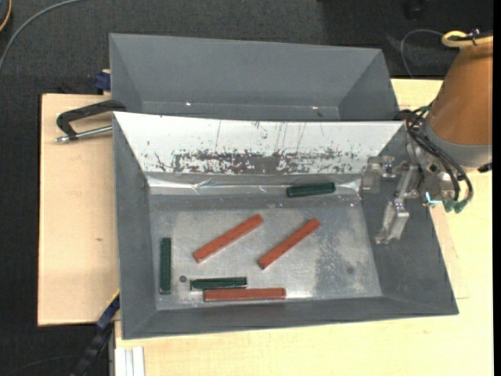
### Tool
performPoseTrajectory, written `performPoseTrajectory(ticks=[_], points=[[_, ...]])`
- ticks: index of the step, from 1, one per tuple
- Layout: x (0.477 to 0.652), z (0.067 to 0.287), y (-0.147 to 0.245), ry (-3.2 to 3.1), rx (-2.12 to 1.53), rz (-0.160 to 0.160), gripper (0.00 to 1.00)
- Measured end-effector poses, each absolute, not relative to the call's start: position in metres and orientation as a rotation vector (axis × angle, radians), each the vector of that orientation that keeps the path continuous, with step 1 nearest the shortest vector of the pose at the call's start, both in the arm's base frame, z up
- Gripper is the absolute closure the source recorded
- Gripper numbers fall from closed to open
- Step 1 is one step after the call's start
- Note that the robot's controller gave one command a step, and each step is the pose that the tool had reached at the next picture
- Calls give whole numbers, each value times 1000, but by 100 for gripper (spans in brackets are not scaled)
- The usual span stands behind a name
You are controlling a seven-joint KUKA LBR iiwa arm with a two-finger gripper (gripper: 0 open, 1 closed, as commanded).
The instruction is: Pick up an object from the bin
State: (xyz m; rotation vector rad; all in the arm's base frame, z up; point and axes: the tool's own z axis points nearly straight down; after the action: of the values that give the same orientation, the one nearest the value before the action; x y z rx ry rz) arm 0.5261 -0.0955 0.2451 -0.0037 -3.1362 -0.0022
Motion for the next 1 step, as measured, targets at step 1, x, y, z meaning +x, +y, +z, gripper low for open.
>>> performPoseTrajectory(ticks=[1], points=[[565,144,-42,-3136,33,-6,0]])
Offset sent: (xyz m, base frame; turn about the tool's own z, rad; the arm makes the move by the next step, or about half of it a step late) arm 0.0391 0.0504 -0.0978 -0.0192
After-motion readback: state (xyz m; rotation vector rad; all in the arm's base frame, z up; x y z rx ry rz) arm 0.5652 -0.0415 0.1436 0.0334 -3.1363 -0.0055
